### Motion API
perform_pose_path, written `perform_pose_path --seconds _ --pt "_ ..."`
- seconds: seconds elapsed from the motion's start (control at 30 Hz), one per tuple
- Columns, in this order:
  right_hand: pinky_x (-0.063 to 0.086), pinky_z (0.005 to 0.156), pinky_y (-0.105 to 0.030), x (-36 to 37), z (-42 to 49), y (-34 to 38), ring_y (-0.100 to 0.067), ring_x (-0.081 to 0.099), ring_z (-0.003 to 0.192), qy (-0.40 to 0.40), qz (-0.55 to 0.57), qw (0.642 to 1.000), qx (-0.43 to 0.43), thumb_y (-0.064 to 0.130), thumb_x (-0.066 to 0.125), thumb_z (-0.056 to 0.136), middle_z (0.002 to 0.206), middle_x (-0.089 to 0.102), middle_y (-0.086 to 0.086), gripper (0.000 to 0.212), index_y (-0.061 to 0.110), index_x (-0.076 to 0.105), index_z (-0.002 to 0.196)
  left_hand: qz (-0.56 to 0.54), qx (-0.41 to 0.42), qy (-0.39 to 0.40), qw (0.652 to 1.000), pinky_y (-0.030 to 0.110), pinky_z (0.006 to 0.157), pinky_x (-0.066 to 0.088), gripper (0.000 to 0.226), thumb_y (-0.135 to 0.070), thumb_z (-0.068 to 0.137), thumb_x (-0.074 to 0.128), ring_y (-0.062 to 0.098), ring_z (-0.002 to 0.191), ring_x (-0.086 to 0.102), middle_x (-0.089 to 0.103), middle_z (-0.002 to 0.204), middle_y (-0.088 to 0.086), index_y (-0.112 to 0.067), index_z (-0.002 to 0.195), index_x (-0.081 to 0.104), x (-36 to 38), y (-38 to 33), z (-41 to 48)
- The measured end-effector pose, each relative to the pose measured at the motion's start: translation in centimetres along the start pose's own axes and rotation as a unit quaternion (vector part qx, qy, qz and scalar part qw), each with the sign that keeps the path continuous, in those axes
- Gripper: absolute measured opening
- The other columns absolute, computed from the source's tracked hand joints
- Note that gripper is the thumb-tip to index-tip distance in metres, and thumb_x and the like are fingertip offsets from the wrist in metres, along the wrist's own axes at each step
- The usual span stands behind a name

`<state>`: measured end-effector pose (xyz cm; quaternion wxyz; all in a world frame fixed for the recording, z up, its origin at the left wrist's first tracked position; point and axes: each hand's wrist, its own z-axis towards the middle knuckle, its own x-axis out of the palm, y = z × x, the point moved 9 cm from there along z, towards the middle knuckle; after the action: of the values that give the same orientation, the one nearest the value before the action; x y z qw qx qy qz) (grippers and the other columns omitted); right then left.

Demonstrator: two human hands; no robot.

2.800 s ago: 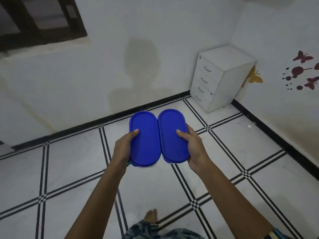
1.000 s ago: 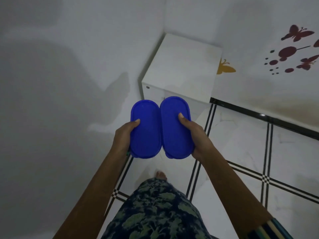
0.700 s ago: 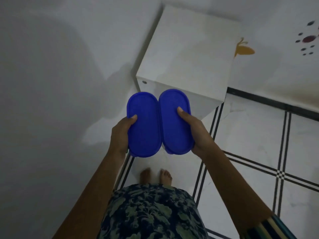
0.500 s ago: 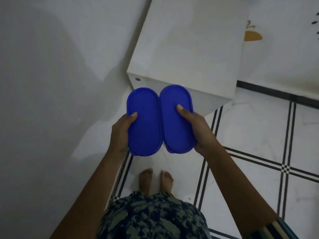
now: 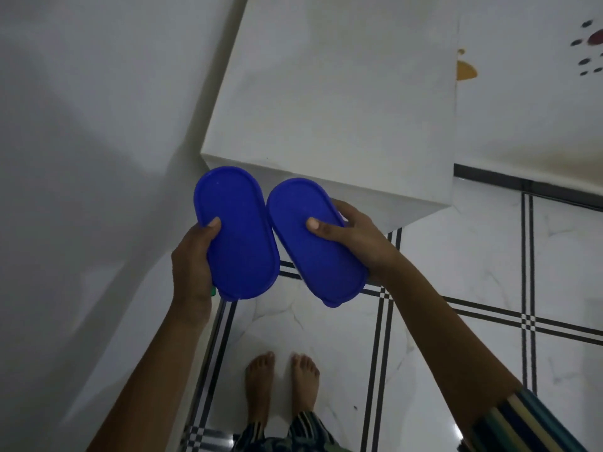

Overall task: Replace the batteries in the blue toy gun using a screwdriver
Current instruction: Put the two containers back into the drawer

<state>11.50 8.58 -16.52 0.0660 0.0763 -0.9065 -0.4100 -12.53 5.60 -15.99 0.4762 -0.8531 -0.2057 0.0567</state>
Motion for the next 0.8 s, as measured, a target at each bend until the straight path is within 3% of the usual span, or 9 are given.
perform_pose_path --seconds 0.13,0.3,0.47,0.7,0.8 --pt "0.061 0.076 -0.037 -1.1 1.3 1.2 -0.022 0.069 0.099 0.017 -0.135 0.991 0.006 0.045 0.083 0.063 0.124 0.063 0.001 0.095 0.033 0.036 0.145 -0.008 0.012 -0.033 0.999 0.041 0.078 0.053 0.020 -0.030 0.091 0.058 0.021 0.099 0.066 0.071 0.108 -0.002 -0.026 0.108 0.066 -0.8 -0.3 0.3" --pt "0.058 0.068 -0.026 -1.1 2.0 0.9 -0.015 0.066 0.095 0.055 -0.235 0.970 0.038 0.039 0.084 0.070 0.122 0.059 0.002 0.096 0.035 0.028 0.148 0.012 0.003 -0.036 0.999 0.041 0.075 0.053 0.011 -0.030 0.090 0.058 0.023 0.094 0.066 0.071 0.103 0.000 -0.031 0.098 0.066 -1.0 0.7 0.1" --pt "0.059 0.070 -0.029 -1.8 2.6 -1.0 -0.016 0.066 0.095 0.057 -0.256 0.962 0.071 0.040 0.085 0.069 0.125 0.058 0.000 0.096 0.033 0.032 0.148 0.028 0.003 -0.031 0.999 0.047 0.080 0.052 0.011 -0.029 0.091 0.057 0.027 0.096 0.065 0.070 0.103 0.001 -0.031 0.099 0.065 -0.6 1.5 -0.3" --pt "0.059 0.068 -0.030 -2.3 3.1 -2.6 -0.019 0.065 0.098 0.080 -0.259 0.959 0.076 0.037 0.084 0.072 0.134 0.053 -0.003 0.101 0.041 0.020 0.150 0.040 0.006 -0.012 0.999 0.048 0.081 0.052 0.009 -0.028 0.092 0.057 0.026 0.095 0.065 0.070 0.099 -0.001 -0.031 0.094 0.065 0.1 1.9 -0.9" --pt "0.061 0.073 -0.036 -3.0 3.6 -2.7 -0.023 0.065 0.101 0.074 -0.220 0.968 0.095 0.037 0.084 0.072 0.132 0.055 -0.004 0.094 0.037 0.028 0.148 0.038 0.006 -0.009 0.999 0.050 0.083 0.051 0.009 -0.029 0.091 0.057 0.028 0.097 0.064 0.070 0.101 0.001 -0.030 0.095 0.065 0.2 2.0 -1.1"
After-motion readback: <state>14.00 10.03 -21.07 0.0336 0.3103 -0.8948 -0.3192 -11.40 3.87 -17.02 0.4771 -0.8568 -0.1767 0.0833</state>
